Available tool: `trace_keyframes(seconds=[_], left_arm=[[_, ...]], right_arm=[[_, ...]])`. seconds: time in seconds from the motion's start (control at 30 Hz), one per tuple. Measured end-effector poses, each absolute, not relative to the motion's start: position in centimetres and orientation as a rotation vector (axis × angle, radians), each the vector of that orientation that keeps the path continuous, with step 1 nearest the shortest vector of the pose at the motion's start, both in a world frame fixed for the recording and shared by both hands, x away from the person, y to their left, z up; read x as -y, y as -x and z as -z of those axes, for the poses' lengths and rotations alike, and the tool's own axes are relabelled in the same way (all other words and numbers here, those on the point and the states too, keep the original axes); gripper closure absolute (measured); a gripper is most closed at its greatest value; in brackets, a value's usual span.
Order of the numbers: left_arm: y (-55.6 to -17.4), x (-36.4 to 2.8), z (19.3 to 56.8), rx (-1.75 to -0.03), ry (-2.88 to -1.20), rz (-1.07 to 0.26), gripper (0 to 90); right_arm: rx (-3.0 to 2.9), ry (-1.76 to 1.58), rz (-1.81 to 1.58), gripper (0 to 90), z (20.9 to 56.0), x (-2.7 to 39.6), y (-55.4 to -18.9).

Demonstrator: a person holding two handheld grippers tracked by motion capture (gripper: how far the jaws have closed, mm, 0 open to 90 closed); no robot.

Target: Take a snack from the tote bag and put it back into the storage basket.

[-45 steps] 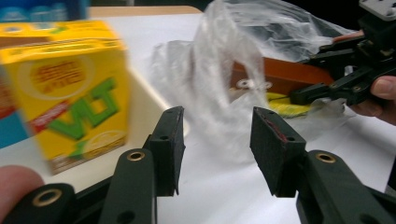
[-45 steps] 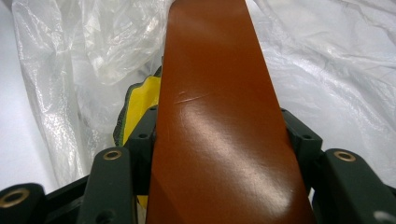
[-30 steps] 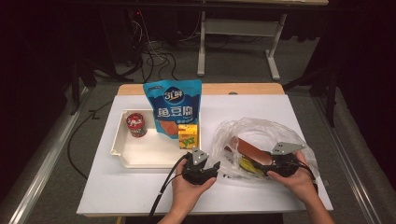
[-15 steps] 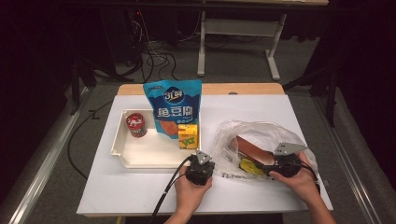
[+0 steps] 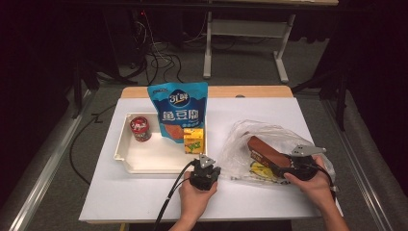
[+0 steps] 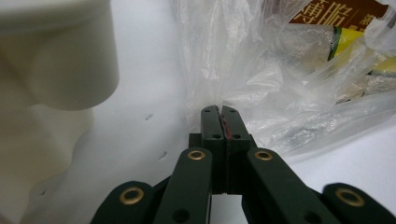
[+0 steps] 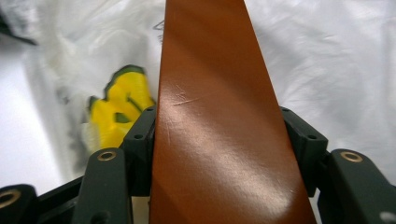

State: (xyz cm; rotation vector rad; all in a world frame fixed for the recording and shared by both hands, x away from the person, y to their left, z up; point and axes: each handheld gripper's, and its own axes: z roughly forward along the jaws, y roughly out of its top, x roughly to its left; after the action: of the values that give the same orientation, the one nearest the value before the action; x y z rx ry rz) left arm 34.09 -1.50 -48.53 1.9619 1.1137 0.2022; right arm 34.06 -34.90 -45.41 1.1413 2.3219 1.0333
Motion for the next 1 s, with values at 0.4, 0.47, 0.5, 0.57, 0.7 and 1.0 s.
trace_keyframes(seconds=[0.4,0.47,0.5,0.57,0.7,1.0], left_arm=[[-34.2,1.3,48.6,-1.123,-1.951,-0.178,90.0],[-34.2,1.3,48.6,-1.125,-1.949,-0.173,90.0],[-34.2,1.3,48.6,-1.126,-1.947,-0.172,90.0],[-34.2,1.3,48.6,-1.125,-1.946,-0.172,89.9],[-34.2,1.2,48.5,-1.119,-1.944,-0.158,89.3],[-33.2,0.9,48.0,-1.064,-1.887,-0.205,69.7]], right_arm=[[-2.317,-1.300,-0.892,37.4,46.8,34.5,-35.6],[-2.324,-1.296,-0.874,38.8,46.9,34.4,-35.5],[-2.322,-1.297,-0.897,41.1,46.7,34.5,-35.5],[-2.315,-1.303,-0.928,43.3,46.4,34.5,-35.4],[-2.294,-1.282,-0.987,45.3,45.1,34.4,-34.9],[-2.275,-1.285,-1.010,45.7,43.4,33.5,-34.2]])
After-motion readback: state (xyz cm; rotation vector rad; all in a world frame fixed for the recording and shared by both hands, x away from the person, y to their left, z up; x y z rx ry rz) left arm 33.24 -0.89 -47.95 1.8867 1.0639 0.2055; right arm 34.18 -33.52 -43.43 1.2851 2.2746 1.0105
